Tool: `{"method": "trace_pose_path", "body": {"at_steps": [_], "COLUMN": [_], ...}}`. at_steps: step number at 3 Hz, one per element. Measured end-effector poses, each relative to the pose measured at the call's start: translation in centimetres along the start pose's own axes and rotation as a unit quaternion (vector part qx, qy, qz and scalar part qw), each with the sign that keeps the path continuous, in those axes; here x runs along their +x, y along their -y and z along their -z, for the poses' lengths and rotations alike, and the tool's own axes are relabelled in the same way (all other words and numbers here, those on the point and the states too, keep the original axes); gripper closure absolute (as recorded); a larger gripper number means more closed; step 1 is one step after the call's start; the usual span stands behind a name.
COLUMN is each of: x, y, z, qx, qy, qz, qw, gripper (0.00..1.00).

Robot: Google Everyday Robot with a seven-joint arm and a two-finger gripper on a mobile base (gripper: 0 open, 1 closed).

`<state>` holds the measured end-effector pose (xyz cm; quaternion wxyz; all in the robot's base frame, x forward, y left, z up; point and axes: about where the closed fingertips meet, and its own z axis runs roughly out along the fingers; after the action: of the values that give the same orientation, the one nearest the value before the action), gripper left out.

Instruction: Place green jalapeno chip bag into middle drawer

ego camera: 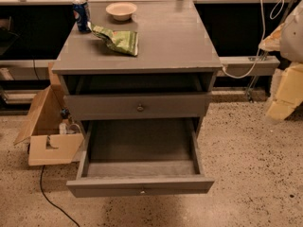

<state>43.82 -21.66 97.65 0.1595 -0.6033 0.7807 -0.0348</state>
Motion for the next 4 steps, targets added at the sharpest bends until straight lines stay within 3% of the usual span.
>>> {"method": "trace_pose_path", "body": {"at_steps": [1, 2, 3, 4], "x": [0.0, -1.6, -5.8, -9.7], "y": [0.0, 2.3, 7.9, 12.7], "z": [0.0, -0.6, -2.3, -3.8], "qx": [0.000, 0.018, 0.051, 0.081], "qy": [0.000, 0.027, 0.096, 0.174], "qz": [0.000, -0.003, -0.020, -0.061], "qw": [1.0000, 0.9995, 0.9939, 0.9794], "gripper": [0.00, 0.00, 0.00, 0.00]}}
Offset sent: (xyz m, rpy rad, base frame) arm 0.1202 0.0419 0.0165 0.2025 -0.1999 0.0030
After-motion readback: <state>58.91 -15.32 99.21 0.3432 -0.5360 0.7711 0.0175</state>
